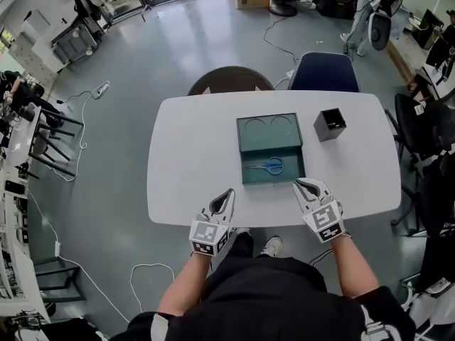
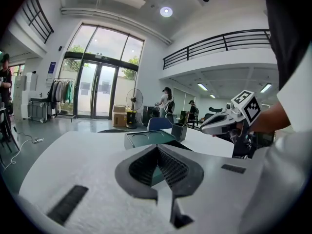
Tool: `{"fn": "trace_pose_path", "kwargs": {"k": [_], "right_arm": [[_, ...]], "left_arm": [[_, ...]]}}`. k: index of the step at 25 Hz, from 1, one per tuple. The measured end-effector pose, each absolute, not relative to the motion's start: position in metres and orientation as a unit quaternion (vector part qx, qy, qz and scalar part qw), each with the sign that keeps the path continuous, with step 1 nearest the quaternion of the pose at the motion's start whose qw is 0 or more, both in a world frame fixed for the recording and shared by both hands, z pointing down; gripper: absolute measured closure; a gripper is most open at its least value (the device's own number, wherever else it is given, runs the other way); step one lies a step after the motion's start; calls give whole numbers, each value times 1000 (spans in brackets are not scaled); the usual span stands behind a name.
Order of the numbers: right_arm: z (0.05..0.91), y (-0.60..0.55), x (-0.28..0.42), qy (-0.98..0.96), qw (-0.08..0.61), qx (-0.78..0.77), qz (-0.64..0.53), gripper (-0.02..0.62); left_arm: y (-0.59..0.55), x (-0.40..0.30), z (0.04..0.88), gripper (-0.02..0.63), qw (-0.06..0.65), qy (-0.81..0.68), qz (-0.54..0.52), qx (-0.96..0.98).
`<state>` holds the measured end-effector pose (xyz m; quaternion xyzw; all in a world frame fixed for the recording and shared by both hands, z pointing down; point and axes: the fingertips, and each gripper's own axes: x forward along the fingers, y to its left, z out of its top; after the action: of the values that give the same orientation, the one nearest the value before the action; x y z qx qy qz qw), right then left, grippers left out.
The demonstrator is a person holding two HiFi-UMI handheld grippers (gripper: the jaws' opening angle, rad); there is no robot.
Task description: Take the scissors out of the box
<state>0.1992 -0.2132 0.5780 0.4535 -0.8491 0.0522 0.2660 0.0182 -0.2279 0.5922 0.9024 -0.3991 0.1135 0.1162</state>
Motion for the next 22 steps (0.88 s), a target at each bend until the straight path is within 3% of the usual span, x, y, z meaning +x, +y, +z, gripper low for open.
{"fn": "trace_pose_path", "kwargs": {"k": [12,22], "right_arm": [[626,-269,173,-853,398,337,-3,465],[696,-297,167,-836,509,202,-32,448]], "left_arm": [[-256,-2,601,595,132,-425,114,888],[-272,-10,606,595,137,-439,121,880]]}}
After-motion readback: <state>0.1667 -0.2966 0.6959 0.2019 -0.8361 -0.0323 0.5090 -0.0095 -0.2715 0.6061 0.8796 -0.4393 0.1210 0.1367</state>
